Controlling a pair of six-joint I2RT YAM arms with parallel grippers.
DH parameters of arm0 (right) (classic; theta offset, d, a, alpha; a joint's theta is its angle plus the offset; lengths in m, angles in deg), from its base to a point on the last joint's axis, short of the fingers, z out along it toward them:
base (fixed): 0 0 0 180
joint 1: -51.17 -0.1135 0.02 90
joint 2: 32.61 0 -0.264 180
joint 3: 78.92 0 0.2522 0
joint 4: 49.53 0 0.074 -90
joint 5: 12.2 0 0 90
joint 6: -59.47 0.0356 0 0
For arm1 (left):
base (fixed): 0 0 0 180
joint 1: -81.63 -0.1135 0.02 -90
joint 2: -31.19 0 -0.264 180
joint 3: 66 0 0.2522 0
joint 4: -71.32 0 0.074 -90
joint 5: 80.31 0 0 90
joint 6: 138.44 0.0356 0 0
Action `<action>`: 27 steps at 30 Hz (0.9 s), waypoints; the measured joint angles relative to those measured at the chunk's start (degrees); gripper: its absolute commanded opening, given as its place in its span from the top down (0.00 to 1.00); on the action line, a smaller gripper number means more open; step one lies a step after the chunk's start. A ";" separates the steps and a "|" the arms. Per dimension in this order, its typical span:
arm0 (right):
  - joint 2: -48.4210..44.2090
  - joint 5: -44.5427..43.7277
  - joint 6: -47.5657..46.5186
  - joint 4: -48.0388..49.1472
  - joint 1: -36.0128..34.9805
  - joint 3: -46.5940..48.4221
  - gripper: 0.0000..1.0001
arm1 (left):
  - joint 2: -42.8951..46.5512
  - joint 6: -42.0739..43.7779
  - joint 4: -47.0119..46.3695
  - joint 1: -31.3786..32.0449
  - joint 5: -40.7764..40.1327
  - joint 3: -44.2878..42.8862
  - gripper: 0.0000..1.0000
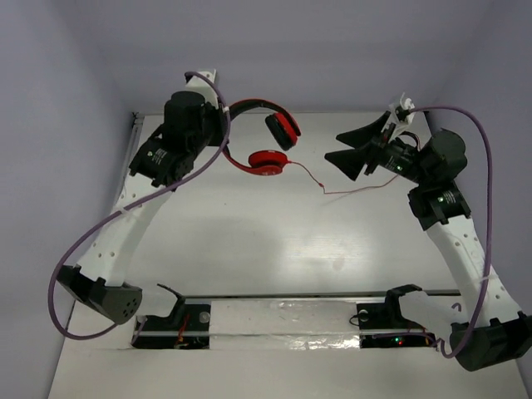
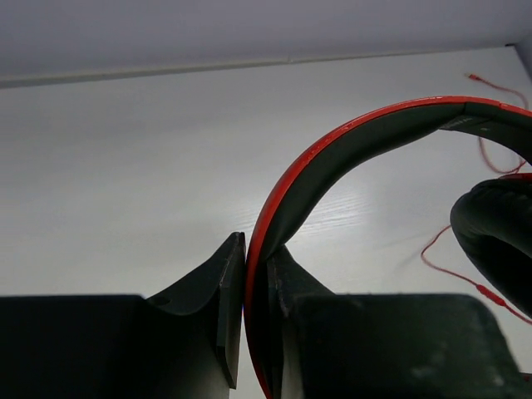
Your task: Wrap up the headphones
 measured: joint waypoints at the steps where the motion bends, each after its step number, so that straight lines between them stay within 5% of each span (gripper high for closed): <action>1: 0.33 1.92 -1.03 -0.04 0.00 -0.07 0.16 | -0.81 -0.04 0.35 -1.57 2.10 -1.73 1.00; 6: 1.22 7.15 -3.61 1.73 0.00 -4.26 0.14 | -5.84 -1.31 1.03 -7.56 11.54 -10.62 1.00; 13: 7.89 4.79 -5.75 2.67 0.00 -8.28 0.11 | -9.62 -3.82 2.16 -8.33 20.76 -18.80 1.00; 27: 21.09 -4.76 -5.29 15.98 0.02 -12.46 0.17 | -9.31 -9.97 1.99 -14.05 36.46 -22.51 1.00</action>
